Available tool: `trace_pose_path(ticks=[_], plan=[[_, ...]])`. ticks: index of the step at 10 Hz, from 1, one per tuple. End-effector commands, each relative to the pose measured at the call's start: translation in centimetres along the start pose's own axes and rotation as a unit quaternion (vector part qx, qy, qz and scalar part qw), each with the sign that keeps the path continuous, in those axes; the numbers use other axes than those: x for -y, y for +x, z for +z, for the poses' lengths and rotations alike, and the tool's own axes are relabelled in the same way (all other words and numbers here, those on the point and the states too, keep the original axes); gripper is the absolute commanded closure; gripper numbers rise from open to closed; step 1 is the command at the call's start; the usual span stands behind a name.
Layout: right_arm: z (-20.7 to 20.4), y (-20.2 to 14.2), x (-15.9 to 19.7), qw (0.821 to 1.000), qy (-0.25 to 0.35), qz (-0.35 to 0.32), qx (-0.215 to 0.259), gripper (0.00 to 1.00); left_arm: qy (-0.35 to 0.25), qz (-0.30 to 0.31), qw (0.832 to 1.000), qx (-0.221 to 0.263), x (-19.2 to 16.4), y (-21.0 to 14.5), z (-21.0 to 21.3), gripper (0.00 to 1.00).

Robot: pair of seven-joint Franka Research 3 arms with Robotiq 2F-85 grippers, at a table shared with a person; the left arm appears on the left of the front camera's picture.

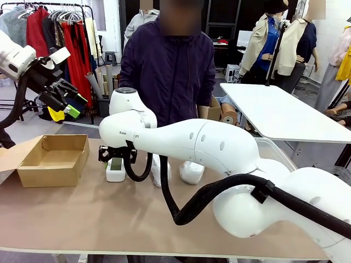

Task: Separate and place wrapped and unwrapped clocks.
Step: Pick up the Digital clock indicated by the person.

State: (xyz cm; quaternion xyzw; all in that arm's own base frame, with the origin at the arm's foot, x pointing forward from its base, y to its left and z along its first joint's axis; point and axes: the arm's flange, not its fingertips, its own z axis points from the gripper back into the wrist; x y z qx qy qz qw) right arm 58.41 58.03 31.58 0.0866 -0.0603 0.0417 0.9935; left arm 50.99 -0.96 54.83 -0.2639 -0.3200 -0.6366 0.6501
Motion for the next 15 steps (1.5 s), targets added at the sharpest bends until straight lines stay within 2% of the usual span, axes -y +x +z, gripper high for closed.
trace_pose_path(ticks=[1,2,4,8,10,12,13,15], plan=[[1.3,4.6,-3.6,1.000,0.016,0.011,-0.002,0.96,0.001,-0.001,1.000,0.002,0.0,0.0,0.1,0.00],[2.8,3.5,-3.3,1.000,0.019,0.019,0.000,1.00,0.001,-0.001,1.000,0.002,0.0,0.0,0.1,0.00],[7.0,0.8,-2.7,0.999,0.039,0.038,-0.003,1.00,0.001,-0.001,1.000,0.002,0.0,0.0,0.1,0.00],[15.8,-4.4,-0.7,0.998,0.069,0.003,-0.003,1.00,0.001,-0.001,1.000,0.002,0.0,0.0,0.1,0.00],[19.6,-7.1,0.3,0.999,0.047,-0.003,-0.025,1.00,0.001,-0.001,1.000,0.002,0.0,0.0,0.1,0.00],[21.9,-8.5,2.9,0.998,-0.026,-0.009,-0.050,1.00,0.001,-0.001,1.000,0.002,0.0,0.0,0.1,0.00],[22.3,-8.8,4.3,0.996,-0.028,0.003,-0.085,1.00,0.001,-0.001,1.000,0.002,0.0,0.0,0.1,0.00],[25.2,-9.8,7.3,0.996,-0.029,0.041,-0.077,1.00,0.001,-0.001,1.000,0.002,0.0,0.0,0.1,0.00]])
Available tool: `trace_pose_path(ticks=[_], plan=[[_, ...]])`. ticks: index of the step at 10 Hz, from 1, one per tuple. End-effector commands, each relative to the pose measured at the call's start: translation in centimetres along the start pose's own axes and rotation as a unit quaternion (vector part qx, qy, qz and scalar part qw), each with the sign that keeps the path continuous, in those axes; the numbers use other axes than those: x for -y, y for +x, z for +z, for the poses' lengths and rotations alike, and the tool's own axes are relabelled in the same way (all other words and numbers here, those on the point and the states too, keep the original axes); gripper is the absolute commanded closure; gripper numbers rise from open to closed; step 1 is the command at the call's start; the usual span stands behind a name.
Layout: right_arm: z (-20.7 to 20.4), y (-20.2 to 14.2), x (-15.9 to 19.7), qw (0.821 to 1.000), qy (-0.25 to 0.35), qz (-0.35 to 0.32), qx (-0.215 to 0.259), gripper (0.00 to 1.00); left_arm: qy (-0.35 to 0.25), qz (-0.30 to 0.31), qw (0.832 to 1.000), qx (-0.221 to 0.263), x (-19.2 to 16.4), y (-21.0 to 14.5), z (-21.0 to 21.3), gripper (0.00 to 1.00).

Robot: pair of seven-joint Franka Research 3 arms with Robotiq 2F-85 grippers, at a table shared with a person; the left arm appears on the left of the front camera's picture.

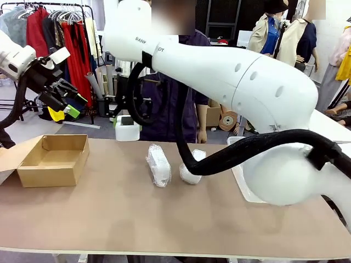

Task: Separate and place wrapped and unwrapped clocks.
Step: Pick up the Digital clock indicated by the person.

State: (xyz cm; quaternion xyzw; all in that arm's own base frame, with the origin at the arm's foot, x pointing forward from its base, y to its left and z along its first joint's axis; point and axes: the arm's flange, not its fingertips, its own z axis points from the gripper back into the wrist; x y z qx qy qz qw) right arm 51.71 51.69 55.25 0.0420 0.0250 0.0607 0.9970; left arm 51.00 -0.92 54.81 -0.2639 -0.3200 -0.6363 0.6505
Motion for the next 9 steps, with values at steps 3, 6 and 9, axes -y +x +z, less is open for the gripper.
trace_pose_path(ticks=[3,6,9], plan=[[2.3,-8.0,9.8,0.997,-0.003,0.077,0.032,1.00,0.001,-0.001,1.000,0.002,0.1,0.1,0.1,0.00],[3.3,-9.4,12.9,0.992,-0.028,0.105,0.061,1.00,0.001,-0.001,1.000,0.002,0.1,0.1,0.1,0.00],[4.3,-10.6,14.6,0.990,-0.027,0.095,0.096,1.00,0.001,-0.001,1.000,0.002,0.1,0.1,0.1,0.00]])
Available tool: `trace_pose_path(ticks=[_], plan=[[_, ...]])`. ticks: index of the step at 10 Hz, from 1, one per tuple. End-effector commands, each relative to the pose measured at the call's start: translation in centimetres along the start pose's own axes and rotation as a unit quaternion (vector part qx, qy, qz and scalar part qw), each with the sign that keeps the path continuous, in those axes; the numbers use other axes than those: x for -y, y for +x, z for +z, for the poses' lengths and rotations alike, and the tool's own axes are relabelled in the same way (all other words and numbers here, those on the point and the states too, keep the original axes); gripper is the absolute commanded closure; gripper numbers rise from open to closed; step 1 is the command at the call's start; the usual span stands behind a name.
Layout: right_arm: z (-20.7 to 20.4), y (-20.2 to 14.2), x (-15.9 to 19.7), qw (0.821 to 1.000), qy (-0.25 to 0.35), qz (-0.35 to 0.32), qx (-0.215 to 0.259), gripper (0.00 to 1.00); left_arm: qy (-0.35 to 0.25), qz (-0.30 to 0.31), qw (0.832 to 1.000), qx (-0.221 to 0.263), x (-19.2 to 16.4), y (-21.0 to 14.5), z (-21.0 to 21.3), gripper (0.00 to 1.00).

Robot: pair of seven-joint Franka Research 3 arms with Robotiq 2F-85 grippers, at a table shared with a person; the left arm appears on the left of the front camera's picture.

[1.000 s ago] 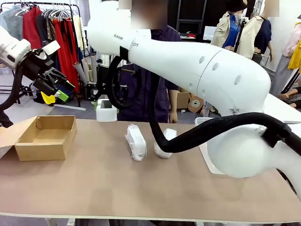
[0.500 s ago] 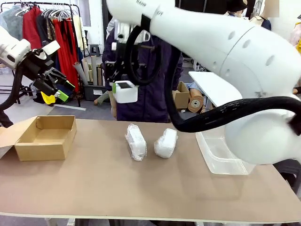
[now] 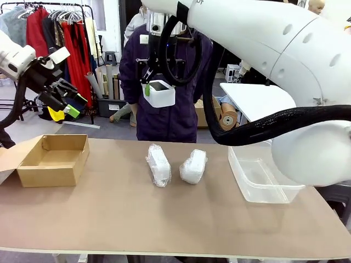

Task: Separate and place wrapped and unwrapped clocks.
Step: Pick up the Digital clock indicated by the person, then if the picked Digital clock is wrapped, place it in the Package Box ; if not, place it in the Organizing box.

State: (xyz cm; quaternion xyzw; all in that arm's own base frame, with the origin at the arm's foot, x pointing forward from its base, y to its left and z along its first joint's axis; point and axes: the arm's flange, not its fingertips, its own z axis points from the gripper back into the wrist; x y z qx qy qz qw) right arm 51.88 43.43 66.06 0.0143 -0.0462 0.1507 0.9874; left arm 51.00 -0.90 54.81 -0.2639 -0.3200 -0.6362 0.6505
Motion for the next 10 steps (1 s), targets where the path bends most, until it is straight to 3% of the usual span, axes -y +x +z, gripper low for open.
trace_pose_path(ticks=[1,5,6,10], plan=[[-5.6,-11.9,5.9,0.999,0.003,-0.002,0.038,1.00,0.001,-0.001,1.000,0.002,0.1,0.1,0.1,0.00],[-5.4,-12.9,7.7,0.998,0.013,-0.013,0.068,1.00,0.001,-0.001,1.000,0.002,0.1,0.1,0.1,0.00],[3.6,-0.5,2.1,0.999,0.006,-0.015,0.032,1.00,0.001,-0.001,1.000,0.002,0.1,0.1,0.1,0.00],[3.6,-0.5,2.1,0.999,0.006,-0.015,0.032,1.00,0.001,-0.001,1.000,0.002,0.1,0.1,0.1,0.00]])
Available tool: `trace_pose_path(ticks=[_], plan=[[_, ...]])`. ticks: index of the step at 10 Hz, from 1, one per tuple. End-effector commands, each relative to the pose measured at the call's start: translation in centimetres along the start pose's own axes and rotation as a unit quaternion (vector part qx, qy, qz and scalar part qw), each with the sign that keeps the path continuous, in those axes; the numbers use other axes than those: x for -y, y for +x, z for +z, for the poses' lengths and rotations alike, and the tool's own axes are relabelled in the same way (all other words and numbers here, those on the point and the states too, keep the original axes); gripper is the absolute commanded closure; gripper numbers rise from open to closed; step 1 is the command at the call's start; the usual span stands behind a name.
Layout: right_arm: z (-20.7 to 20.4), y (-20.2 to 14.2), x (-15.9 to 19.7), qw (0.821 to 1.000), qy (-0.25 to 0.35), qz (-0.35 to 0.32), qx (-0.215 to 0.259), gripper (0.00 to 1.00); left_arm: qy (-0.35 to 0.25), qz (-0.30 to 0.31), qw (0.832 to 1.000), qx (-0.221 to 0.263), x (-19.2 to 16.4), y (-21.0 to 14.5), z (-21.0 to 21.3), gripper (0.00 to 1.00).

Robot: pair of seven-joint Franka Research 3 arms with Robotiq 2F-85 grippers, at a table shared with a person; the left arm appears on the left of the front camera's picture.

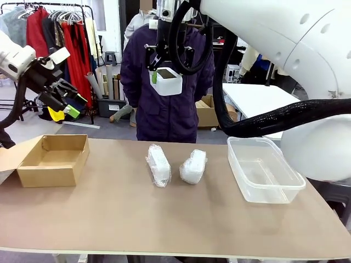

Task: Separate and place wrapped and unwrapped clocks.
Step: If the picked Digital clock is wrapped, place it in the Package Box ; if not, place it in the Organizing box.

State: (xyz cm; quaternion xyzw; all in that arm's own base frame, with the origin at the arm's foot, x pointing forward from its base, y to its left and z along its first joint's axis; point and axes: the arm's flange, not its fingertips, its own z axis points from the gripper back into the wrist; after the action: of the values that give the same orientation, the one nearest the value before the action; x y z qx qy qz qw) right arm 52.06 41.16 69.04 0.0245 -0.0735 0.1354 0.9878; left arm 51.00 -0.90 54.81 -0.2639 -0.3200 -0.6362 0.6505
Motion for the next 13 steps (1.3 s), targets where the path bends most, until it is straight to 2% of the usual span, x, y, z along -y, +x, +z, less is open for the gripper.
trace_pose_path(ticks=[1,6,8,9,13], plan=[[0.6,-0.2,0.0,1.000,0.001,0.000,0.003,1.00,0.001,-0.001,1.000,0.002,0.1,0.1,0.1,0.00],[0.0,0.0,0.0,1.000,0.000,0.000,0.000,1.00,0.001,-0.001,1.000,0.002,0.1,0.1,0.1,0.00],[0.9,-2.3,3.4,0.999,0.033,0.025,0.015,1.00,0.001,-0.001,1.000,0.002,0.1,0.1,0.1,0.00],[1.0,-3.2,5.3,0.997,0.057,0.046,-0.009,1.00,0.001,-0.001,1.000,0.002,0.1,0.1,0.1,0.00],[0.7,-7.7,14.1,0.995,0.092,0.019,-0.034,1.00,0.001,-0.001,1.000,0.002,0.1,0.1,0.1,0.00]])
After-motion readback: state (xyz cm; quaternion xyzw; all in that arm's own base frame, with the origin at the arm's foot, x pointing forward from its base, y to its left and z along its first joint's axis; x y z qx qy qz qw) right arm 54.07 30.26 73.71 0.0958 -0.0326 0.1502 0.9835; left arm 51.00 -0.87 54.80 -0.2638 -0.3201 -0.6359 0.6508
